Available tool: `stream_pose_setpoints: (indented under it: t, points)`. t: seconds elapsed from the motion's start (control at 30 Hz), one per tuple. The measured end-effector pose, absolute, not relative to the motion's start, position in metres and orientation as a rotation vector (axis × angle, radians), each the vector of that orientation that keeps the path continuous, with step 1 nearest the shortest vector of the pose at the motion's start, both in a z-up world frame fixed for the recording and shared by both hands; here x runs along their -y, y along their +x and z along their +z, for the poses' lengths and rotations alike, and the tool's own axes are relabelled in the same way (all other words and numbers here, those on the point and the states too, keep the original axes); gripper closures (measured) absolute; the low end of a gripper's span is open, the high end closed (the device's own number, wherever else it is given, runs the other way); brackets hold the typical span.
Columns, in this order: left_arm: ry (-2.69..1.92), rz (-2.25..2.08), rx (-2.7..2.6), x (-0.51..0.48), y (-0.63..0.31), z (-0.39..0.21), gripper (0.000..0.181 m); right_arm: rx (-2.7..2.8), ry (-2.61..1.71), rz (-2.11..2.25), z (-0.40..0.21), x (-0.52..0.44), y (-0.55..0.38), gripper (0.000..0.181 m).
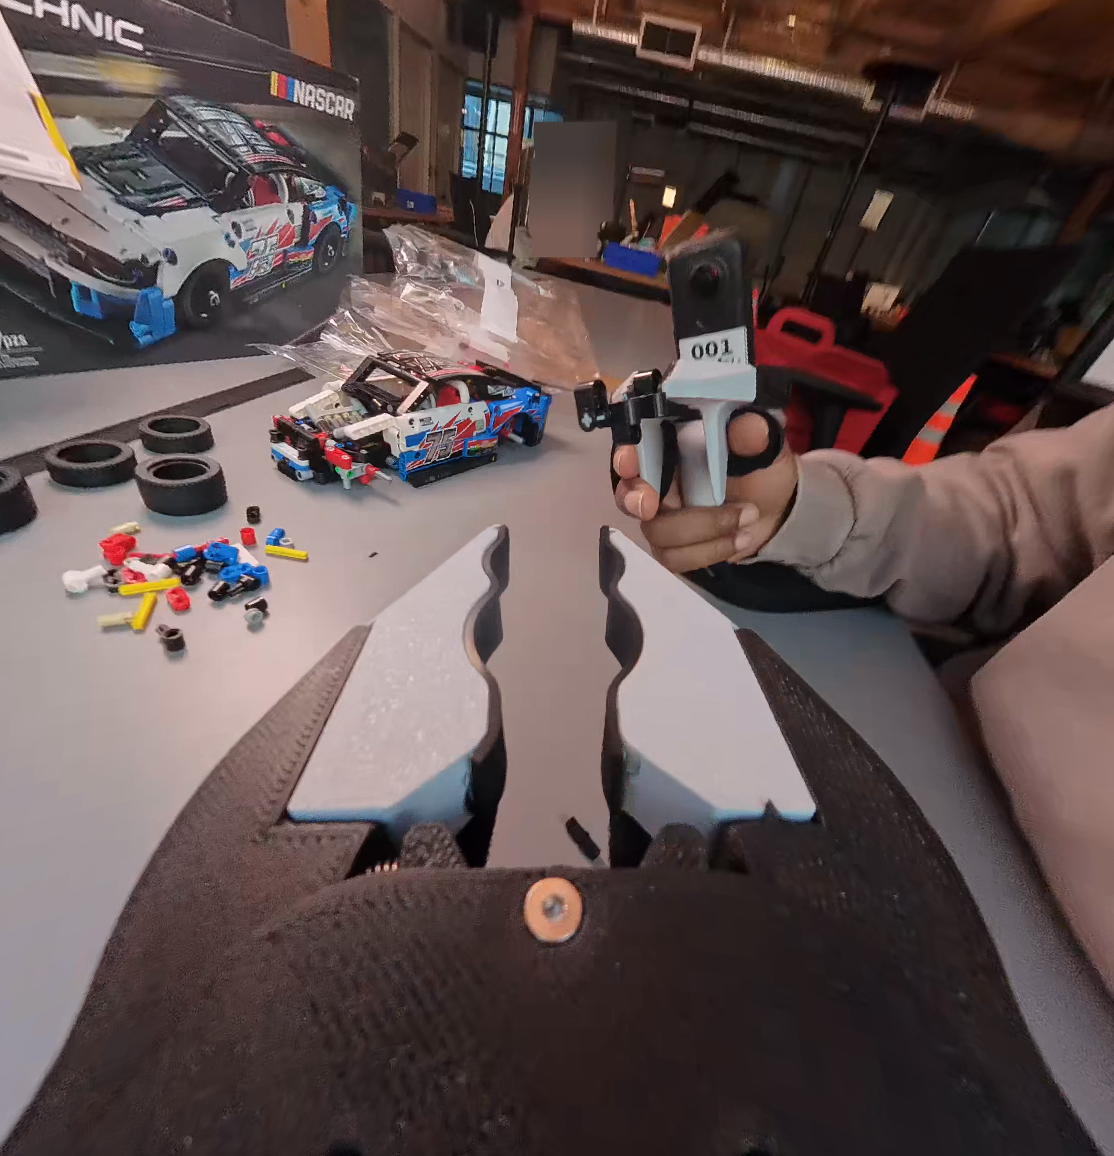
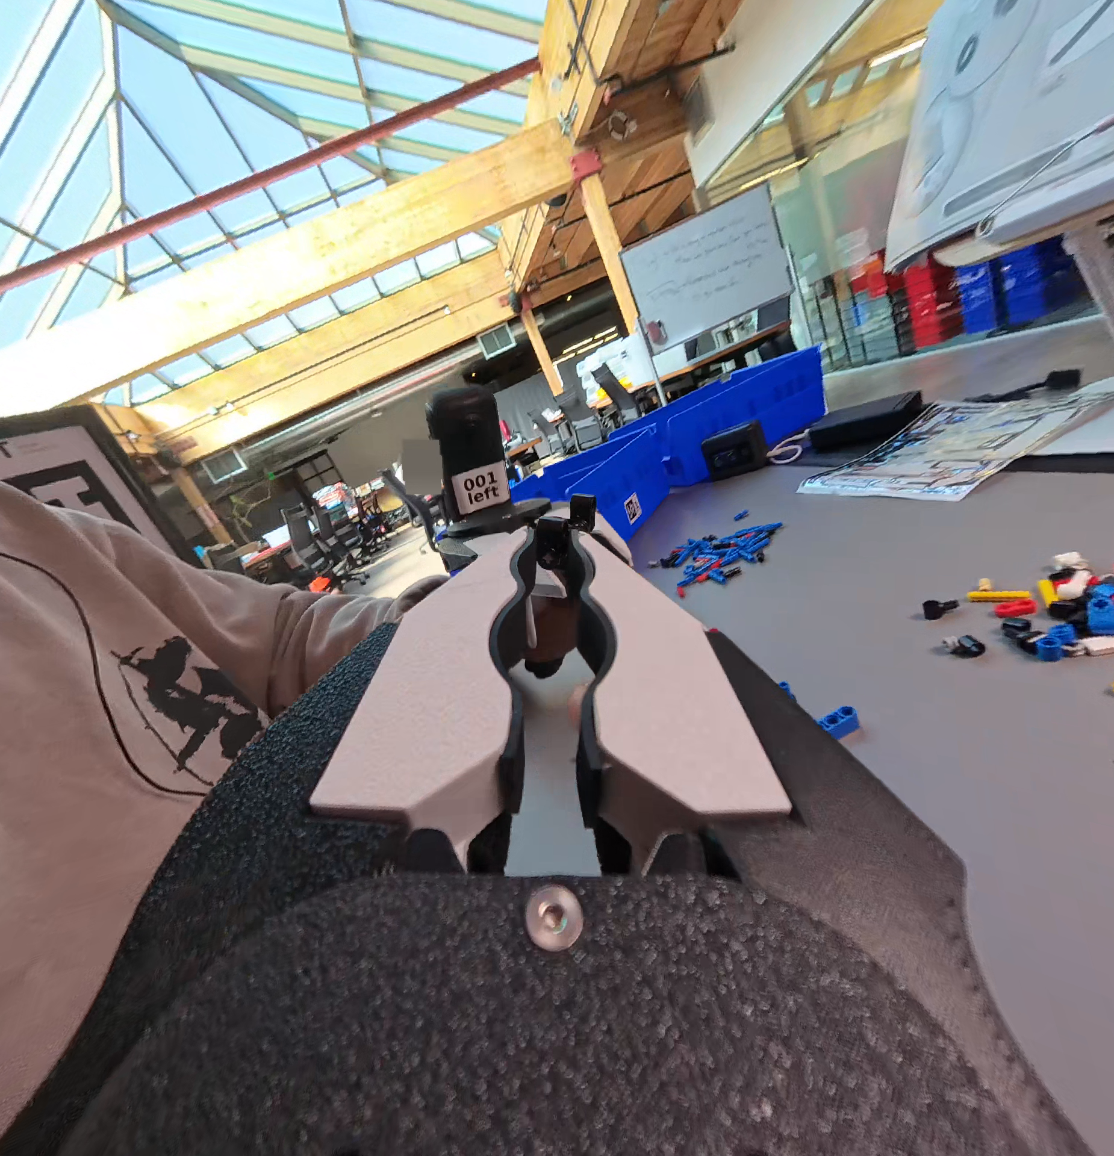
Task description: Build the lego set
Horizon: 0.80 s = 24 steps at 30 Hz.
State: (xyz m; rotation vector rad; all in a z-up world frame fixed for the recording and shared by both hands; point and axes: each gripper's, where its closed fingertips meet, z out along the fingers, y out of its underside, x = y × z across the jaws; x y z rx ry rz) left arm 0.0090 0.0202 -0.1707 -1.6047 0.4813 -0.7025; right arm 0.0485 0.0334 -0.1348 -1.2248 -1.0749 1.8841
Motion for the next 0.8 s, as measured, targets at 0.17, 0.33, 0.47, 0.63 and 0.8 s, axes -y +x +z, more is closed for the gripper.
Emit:
stream_pose_setpoints:
  t: [0.17, 0.33, 0.47, 0.63, 0.8]
  points:
    - [-1.591, -0.874, -0.334, -0.026, 0.001, -0.172, 0.151, 0.941, -1.211, 1.954, -0.124, -0.047, 0.055, 0.175]
    - [-1.608, -0.843, -0.383, -0.027, 0.008, -0.179, 0.151, 0.943, -1.210, 1.983, -0.123, -0.046, 0.058, 0.174]
    - [-1.613, -0.785, -0.450, -0.027, 0.013, -0.182, 0.151, 0.887, -1.218, 2.110, -0.118, -0.047, 0.062, 0.174]
    - [-1.572, -0.816, -0.485, -0.023, 0.021, -0.177, 0.150, 0.848, -1.212, 2.215, -0.114, -0.046, 0.066, 0.174]
    - [-1.535, -0.846, -0.508, -0.017, 0.027, -0.170, 0.151, 0.919, -1.166, 2.211, -0.115, -0.035, 0.063, 0.174]
